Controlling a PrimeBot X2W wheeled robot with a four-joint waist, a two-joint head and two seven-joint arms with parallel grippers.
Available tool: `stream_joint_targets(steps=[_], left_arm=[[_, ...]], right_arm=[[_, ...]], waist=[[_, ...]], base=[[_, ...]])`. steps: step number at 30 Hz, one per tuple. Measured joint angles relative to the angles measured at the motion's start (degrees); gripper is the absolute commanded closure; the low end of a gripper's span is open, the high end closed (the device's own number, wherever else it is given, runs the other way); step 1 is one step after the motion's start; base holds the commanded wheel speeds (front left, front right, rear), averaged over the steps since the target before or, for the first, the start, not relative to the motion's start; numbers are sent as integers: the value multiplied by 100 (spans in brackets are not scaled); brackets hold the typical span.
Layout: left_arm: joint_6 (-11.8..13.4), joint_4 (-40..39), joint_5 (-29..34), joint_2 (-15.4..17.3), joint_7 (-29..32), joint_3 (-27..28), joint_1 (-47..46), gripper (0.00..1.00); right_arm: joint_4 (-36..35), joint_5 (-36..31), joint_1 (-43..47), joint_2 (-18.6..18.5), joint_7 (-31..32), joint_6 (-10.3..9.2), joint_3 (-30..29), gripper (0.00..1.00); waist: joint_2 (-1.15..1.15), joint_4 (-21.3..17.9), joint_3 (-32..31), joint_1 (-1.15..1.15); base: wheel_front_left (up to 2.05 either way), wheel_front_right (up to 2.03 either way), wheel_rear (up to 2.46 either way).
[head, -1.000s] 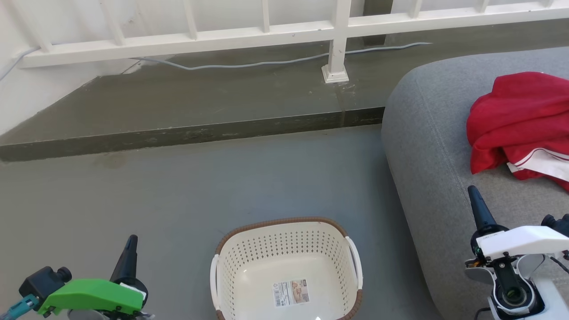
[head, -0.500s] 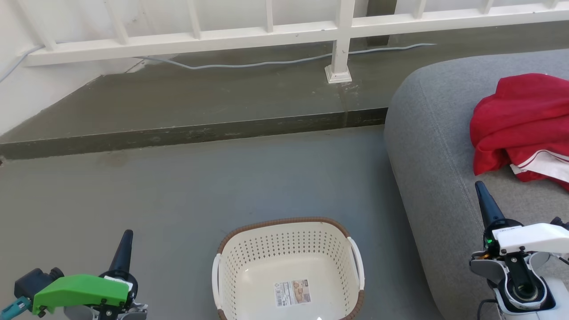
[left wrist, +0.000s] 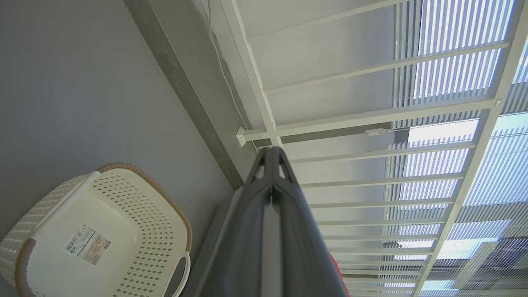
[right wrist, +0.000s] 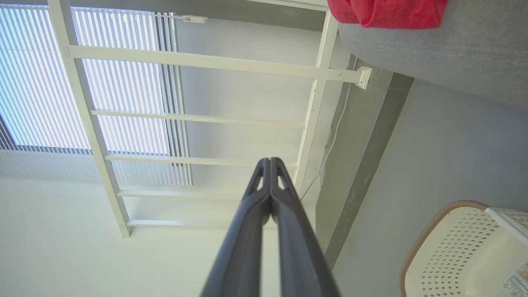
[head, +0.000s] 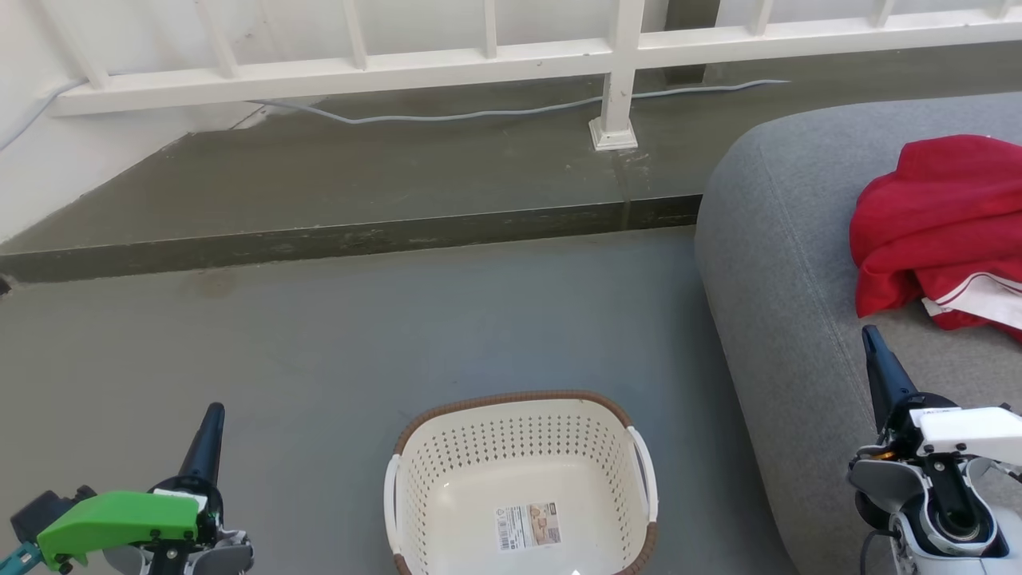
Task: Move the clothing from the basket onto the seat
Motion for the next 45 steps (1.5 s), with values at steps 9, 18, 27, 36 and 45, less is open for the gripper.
stream_joint_targets(steps=[9, 18, 27, 36, 45], left_arm=[[-140, 156, -597, -62, 124, 171, -147, 100], [-174, 196, -756, -114, 148, 200, -159, 100], [-189, 219, -756, -115, 164, 202, -205, 100], [-190, 248, -756, -119, 164, 204, -205, 100], [-191, 283, -756, -121, 165, 207, -207, 100]], right_arm=[[45, 637, -73, 37, 133, 97, -189, 100], [60, 740, -74, 54, 177, 113, -246, 100], [60, 740, -74, 55, 177, 113, -248, 100], [60, 740, -74, 55, 177, 114, -252, 100], [60, 740, -74, 56, 177, 114, -254, 100]], waist=[[0, 33, -3, 0], [0, 38, -3, 0], [0, 38, -4, 0], [0, 39, -5, 0], [0, 39, -5, 0]], base=[[0, 0, 0], [0, 0, 0], [0, 0, 0], [0, 0, 0], [0, 0, 0]])
